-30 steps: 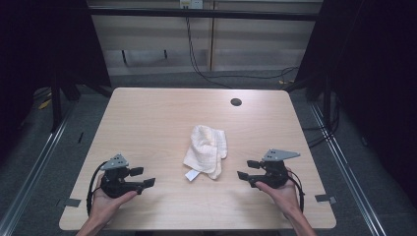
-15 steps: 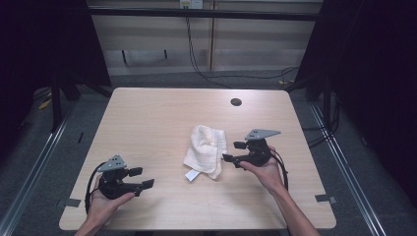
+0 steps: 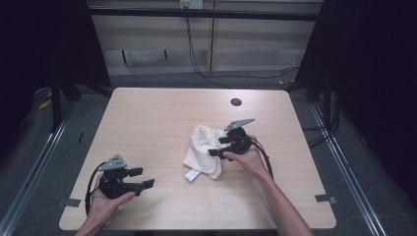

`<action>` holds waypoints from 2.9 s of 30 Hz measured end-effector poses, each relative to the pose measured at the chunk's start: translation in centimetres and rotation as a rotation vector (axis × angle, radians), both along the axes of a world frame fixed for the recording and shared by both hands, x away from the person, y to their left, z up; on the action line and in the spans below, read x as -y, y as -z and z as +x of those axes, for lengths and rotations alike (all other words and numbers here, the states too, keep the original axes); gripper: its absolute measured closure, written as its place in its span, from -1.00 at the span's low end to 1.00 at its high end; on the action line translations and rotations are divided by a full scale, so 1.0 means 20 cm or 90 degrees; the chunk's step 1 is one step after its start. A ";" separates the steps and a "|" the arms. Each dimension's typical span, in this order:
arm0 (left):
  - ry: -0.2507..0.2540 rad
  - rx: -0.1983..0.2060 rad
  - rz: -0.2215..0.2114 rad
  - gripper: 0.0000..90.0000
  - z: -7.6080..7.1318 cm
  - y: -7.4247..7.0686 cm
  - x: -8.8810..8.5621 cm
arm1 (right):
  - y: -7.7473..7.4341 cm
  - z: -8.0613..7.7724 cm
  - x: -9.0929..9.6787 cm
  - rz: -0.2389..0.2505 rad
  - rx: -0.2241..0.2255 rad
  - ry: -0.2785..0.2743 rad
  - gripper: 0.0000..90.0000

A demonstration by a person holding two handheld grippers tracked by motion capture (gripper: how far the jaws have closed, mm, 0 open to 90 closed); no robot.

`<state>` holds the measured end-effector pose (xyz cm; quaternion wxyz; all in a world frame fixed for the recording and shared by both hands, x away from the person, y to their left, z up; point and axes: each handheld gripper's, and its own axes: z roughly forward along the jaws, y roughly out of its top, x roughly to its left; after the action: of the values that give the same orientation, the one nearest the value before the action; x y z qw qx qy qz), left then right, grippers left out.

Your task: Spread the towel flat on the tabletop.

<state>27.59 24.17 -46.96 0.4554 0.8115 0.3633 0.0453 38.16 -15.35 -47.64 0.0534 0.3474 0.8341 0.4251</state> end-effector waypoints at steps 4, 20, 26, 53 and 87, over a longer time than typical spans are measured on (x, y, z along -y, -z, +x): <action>0.005 0.005 0.002 -0.34 0.00 0.00 0.00 | 0.04 0.04 -0.01 0.011 -0.003 -0.002 -0.48; 0.015 0.006 0.014 -0.31 -0.01 0.00 0.02 | 0.17 0.04 -0.02 0.002 -0.022 -0.023 0.48; 0.018 0.003 0.017 -0.30 0.00 0.00 0.05 | 0.17 -0.01 -0.01 0.002 -0.021 -0.027 0.67; 0.126 0.022 0.036 0.39 0.08 -0.08 0.31 | 0.05 -0.26 -0.06 0.025 0.000 -0.081 0.04; 0.169 -0.023 0.117 0.56 0.10 0.12 0.50 | 0.12 -0.66 -0.05 -0.026 0.001 -0.078 0.19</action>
<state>29.59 14.23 -49.41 0.3745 0.8913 0.2555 0.0035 25.06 -14.43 -50.04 0.0347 0.2941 0.8622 0.4110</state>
